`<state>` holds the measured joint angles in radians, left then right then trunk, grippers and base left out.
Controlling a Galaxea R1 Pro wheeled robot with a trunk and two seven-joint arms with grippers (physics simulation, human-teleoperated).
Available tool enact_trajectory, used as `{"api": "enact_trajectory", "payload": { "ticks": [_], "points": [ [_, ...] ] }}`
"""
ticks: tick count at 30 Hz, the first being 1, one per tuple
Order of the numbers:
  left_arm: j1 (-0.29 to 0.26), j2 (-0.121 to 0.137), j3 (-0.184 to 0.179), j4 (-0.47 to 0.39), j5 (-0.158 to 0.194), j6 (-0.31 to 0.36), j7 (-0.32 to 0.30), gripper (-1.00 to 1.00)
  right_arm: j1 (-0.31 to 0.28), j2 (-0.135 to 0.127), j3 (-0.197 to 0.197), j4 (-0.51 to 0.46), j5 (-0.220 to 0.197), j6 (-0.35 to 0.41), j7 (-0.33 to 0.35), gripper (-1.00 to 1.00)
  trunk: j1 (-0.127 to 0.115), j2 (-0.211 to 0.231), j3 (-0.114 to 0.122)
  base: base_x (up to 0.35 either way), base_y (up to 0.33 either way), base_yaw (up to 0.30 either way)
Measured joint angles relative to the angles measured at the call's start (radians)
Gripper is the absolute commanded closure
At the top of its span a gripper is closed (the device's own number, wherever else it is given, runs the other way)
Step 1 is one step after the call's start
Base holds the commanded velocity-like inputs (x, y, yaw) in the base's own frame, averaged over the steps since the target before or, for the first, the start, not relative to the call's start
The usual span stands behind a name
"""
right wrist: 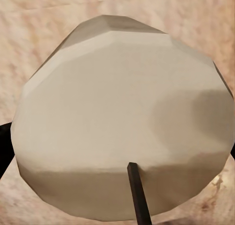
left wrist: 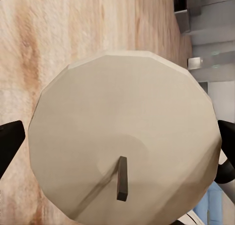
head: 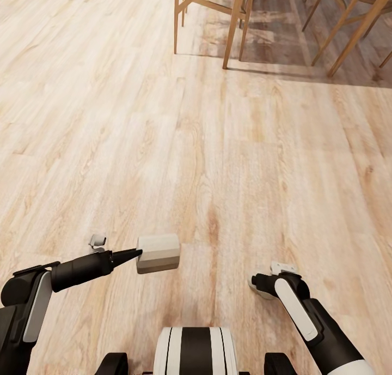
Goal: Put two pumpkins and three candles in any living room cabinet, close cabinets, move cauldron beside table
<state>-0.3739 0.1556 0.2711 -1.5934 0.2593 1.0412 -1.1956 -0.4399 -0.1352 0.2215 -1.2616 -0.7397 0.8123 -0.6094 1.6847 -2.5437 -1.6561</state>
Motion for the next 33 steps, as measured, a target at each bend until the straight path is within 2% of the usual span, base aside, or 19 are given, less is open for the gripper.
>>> {"api": "enact_trajectory", "payload": {
  "ticks": [8,9,33],
  "points": [
    [0.0,0.0,0.0,0.0,0.0,0.0,0.0,1.0,0.0,0.0,0.0,0.0,0.0,0.0,0.0,-1.0,0.0,0.0,0.0,0.0,0.0,0.0],
    [0.0,0.0,0.0,0.0,0.0,0.0,0.0,1.0,0.0,0.0,0.0,0.0,0.0,0.0,0.0,1.0,0.0,0.0,0.0,0.0,0.0,0.0],
    [0.0,0.002,-0.001,0.0,-0.001,0.0,0.001,1.0,0.0,0.0,0.0,0.0,0.0,0.002,0.0,1.0,0.0,0.0,0.0,0.0,0.0,0.0]
  ]
}}
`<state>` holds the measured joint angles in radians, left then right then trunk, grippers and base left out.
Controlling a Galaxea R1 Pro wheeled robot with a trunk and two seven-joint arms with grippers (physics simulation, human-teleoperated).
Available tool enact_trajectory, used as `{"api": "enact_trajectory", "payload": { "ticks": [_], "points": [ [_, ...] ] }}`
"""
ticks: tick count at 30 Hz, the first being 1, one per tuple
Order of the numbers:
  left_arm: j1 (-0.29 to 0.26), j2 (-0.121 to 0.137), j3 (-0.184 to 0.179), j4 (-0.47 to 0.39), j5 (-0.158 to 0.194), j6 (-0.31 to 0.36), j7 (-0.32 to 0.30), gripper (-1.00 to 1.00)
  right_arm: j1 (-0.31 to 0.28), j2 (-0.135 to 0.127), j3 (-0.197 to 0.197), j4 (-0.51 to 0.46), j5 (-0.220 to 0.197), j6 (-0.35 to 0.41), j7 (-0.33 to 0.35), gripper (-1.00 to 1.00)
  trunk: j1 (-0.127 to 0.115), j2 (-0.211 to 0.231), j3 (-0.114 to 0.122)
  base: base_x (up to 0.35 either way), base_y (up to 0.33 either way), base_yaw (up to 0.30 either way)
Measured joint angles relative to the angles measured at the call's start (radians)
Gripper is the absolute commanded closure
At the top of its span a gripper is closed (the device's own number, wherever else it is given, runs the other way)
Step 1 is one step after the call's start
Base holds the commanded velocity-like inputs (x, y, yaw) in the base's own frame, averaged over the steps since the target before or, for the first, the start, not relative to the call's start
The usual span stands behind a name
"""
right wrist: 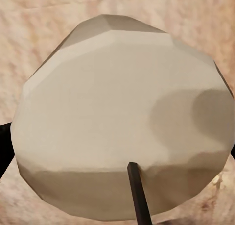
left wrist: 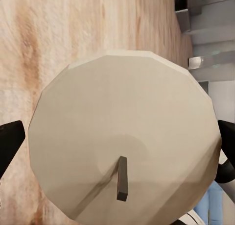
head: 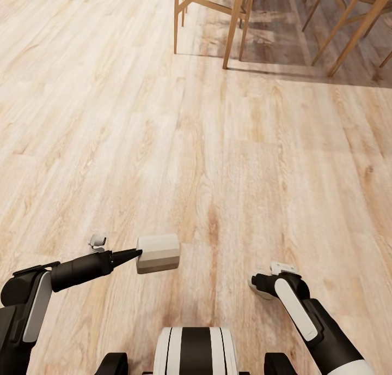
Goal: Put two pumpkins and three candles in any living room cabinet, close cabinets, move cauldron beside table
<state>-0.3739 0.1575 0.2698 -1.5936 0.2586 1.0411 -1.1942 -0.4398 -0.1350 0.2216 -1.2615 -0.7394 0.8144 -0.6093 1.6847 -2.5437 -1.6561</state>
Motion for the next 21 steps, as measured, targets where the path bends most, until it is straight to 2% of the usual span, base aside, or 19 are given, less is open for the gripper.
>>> {"api": "enact_trajectory", "payload": {
  "ticks": [16,18,21],
  "points": [
    [-0.003,0.0,-0.001,0.001,-0.01,0.001,0.011,1.0,0.0,0.0,-0.001,0.0,0.001,0.0,0.0,1.0,-0.007,0.004,0.062,0.0,0.0,0.0],
    [-0.004,0.0,0.0,0.002,-0.013,-0.001,0.033,1.0,0.0,0.0,-0.002,0.0,0.001,0.0,0.0,1.0,-0.008,0.004,0.069,0.0,0.0,0.0],
    [-0.007,0.001,0.0,0.004,-0.019,-0.003,0.13,1.0,0.0,-0.001,-0.003,0.0,-0.001,0.0,0.0,1.0,-0.009,0.005,0.081,0.0,0.0,0.0]
  ]
}}
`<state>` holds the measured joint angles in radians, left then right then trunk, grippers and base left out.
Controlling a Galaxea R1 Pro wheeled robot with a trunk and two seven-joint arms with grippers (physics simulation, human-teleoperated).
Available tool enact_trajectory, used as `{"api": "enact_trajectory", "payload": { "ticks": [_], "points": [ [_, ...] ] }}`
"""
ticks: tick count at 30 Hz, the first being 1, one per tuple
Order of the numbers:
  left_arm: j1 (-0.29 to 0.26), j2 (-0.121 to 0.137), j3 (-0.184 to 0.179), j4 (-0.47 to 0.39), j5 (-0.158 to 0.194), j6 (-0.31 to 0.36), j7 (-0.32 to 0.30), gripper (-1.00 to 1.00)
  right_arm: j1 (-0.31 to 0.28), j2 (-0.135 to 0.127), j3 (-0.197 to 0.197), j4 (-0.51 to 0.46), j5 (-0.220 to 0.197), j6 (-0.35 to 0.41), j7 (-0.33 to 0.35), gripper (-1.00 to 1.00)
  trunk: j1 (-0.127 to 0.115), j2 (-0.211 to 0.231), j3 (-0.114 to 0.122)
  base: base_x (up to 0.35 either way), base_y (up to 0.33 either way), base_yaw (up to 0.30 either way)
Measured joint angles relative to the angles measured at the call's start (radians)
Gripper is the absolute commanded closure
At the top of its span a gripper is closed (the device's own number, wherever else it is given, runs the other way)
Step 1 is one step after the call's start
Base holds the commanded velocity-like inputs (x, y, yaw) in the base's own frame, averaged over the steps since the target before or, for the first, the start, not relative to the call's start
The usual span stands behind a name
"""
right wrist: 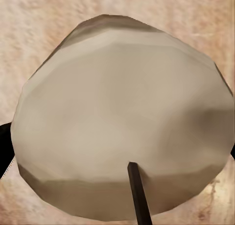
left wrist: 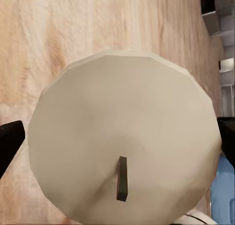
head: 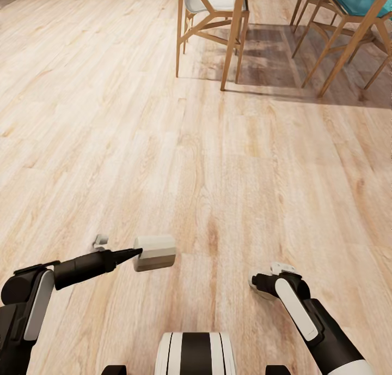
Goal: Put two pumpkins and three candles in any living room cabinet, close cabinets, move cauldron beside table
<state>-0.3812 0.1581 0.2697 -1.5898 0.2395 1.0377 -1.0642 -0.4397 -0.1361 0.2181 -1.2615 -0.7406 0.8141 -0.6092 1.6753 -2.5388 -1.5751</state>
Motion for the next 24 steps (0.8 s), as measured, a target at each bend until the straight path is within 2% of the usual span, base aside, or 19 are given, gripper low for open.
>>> {"api": "enact_trajectory", "payload": {
  "ticks": [1,2,3,4,5,6,7,8,9,10,11,13,15,17,18,24],
  "points": [
    [-0.001,-0.001,0.0,0.0,0.006,0.003,0.053,1.0,0.0,-0.001,0.0,0.0,-0.002,0.0,0.0,1.0,0.0,0.0,0.004,0.0,0.0,0.0],
    [-0.001,-0.001,0.0,0.001,-0.004,-0.002,0.117,1.0,0.0,-0.002,-0.001,0.0,-0.003,0.0,0.0,1.0,-0.001,0.0,0.008,0.0,0.0,0.0],
    [-0.001,-0.001,0.001,0.002,-0.008,-0.003,0.152,1.0,0.0,-0.003,-0.001,0.0,-0.004,0.0,0.0,1.0,-0.001,0.001,0.012,0.0,0.0,0.0],
    [-0.001,-0.002,0.001,0.002,0.008,0.003,0.227,1.0,0.0,-0.003,-0.001,0.0,-0.006,0.0,0.0,1.0,-0.002,0.001,0.015,0.0,0.0,0.0],
    [-0.002,-0.003,0.001,0.003,-0.01,-0.003,0.266,1.0,0.0,-0.003,-0.001,-0.001,-0.007,0.0,0.0,1.0,-0.002,0.001,0.019,0.0,0.0,0.0],
    [-0.002,-0.005,0.001,0.003,0.001,0.001,0.339,1.0,0.0,-0.003,-0.001,-0.001,-0.007,0.001,0.0,1.0,-0.003,0.001,0.023,0.0,0.0,0.0],
    [-0.002,-0.007,0.001,0.004,-0.01,-0.002,0.411,1.0,0.0,-0.003,-0.001,-0.001,-0.008,0.001,0.0,1.0,-0.003,0.002,0.027,0.0,0.0,0.0],
    [-0.002,-0.008,0.001,0.004,-0.016,-0.003,0.447,1.0,0.0,-0.003,-0.001,-0.001,-0.008,0.001,0.0,1.0,-0.004,0.002,0.031,0.0,0.0,0.0],
    [-0.002,-0.011,0.0,0.004,0.007,0.002,0.517,1.0,0.0,-0.003,-0.001,-0.001,-0.008,0.002,0.0,1.0,-0.004,0.002,0.035,0.0,0.0,0.0],
    [-0.003,-0.012,0.0,0.004,-0.01,-0.001,0.551,1.0,0.0,-0.003,-0.001,-0.002,-0.008,0.002,0.0,1.0,-0.005,0.002,0.039,0.0,0.0,0.0],
    [-0.003,-0.013,-0.001,0.004,0.001,0.002,0.616,1.0,0.0,-0.003,-0.001,-0.003,-0.008,0.003,-0.001,1.0,-0.005,0.003,0.043,0.0,0.0,0.0],
    [-0.004,-0.014,-0.002,0.004,-0.002,0.002,0.721,1.0,0.0,-0.001,-0.001,-0.009,-0.009,0.005,-0.002,1.0,-0.006,0.003,0.05,0.0,0.0,0.0],
    [-0.004,-0.016,-0.004,0.004,0.018,0.005,0.782,1.0,0.0,0.0,-0.001,-0.014,-0.009,0.008,-0.003,1.0,-0.007,0.003,0.058,0.0,0.0,0.0],
    [-0.005,-0.018,-0.004,0.004,0.005,0.003,0.826,1.0,0.0,0.001,-0.001,-0.026,-0.01,0.01,-0.003,1.0,-0.008,0.004,0.066,0.0,0.0,0.0],
    [-0.005,-0.019,-0.005,0.003,0.021,0.005,0.844,1.0,0.0,0.001,0.0,-0.039,-0.011,0.011,-0.003,1.0,-0.008,0.004,0.07,0.0,0.0,0.0],
    [-0.005,-0.02,-0.007,-0.001,0.023,0.005,0.871,1.0,0.0,0.002,0.002,-0.12,-0.012,0.081,-0.005,1.0,-0.011,0.006,0.093,0.0,0.0,0.0]
  ]
}}
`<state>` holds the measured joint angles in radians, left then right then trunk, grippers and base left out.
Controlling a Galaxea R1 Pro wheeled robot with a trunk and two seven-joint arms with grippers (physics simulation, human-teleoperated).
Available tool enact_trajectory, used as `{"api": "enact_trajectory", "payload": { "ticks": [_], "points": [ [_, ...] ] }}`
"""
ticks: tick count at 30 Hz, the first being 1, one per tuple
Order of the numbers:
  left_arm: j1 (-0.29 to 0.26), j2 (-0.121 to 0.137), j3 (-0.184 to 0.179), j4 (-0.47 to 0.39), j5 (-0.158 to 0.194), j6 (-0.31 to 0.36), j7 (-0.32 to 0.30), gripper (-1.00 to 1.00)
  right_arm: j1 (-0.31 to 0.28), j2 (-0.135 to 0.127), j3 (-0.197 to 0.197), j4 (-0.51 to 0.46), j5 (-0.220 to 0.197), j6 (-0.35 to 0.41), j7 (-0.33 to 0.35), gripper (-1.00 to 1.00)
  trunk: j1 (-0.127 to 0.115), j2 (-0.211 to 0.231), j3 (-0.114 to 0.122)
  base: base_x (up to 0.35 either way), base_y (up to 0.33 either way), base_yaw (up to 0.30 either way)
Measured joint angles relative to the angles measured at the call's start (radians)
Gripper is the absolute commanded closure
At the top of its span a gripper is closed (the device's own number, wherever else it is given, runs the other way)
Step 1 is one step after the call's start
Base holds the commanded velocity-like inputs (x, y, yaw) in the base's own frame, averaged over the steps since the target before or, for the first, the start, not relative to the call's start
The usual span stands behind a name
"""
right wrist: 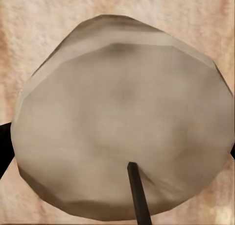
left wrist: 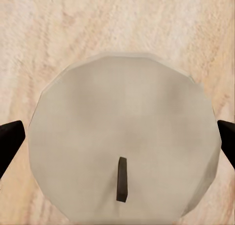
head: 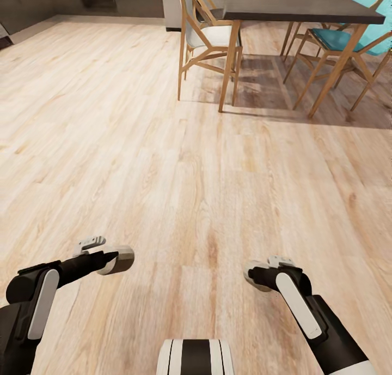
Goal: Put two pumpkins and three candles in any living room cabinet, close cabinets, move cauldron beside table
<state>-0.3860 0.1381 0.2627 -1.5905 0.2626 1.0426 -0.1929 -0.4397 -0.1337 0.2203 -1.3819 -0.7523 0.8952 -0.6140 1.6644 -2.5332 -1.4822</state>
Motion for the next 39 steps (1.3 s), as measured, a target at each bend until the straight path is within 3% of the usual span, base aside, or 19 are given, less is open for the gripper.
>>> {"api": "enact_trajectory", "payload": {
  "ticks": [18,23,39],
  "points": [
    [0.0,-0.001,-0.005,-0.001,0.0,0.0,0.006,1.0,0.0,0.015,0.009,-0.025,0.0,0.018,0.002,1.0,-0.008,0.004,0.07,0.0,0.0,0.011],
    [0.0,-0.001,-0.005,-0.001,0.001,0.0,0.007,1.0,0.0,0.03,0.01,-0.026,0.0,0.018,0.002,1.0,-0.01,0.005,0.089,0.0,0.0,0.218],
    [0.0,-0.001,-0.005,-0.001,-0.001,0.0,0.004,1.0,0.0,0.043,0.019,-0.025,0.0,0.018,0.004,1.0,-0.017,0.009,0.142,0.0,0.0,0.277]
  ]
}}
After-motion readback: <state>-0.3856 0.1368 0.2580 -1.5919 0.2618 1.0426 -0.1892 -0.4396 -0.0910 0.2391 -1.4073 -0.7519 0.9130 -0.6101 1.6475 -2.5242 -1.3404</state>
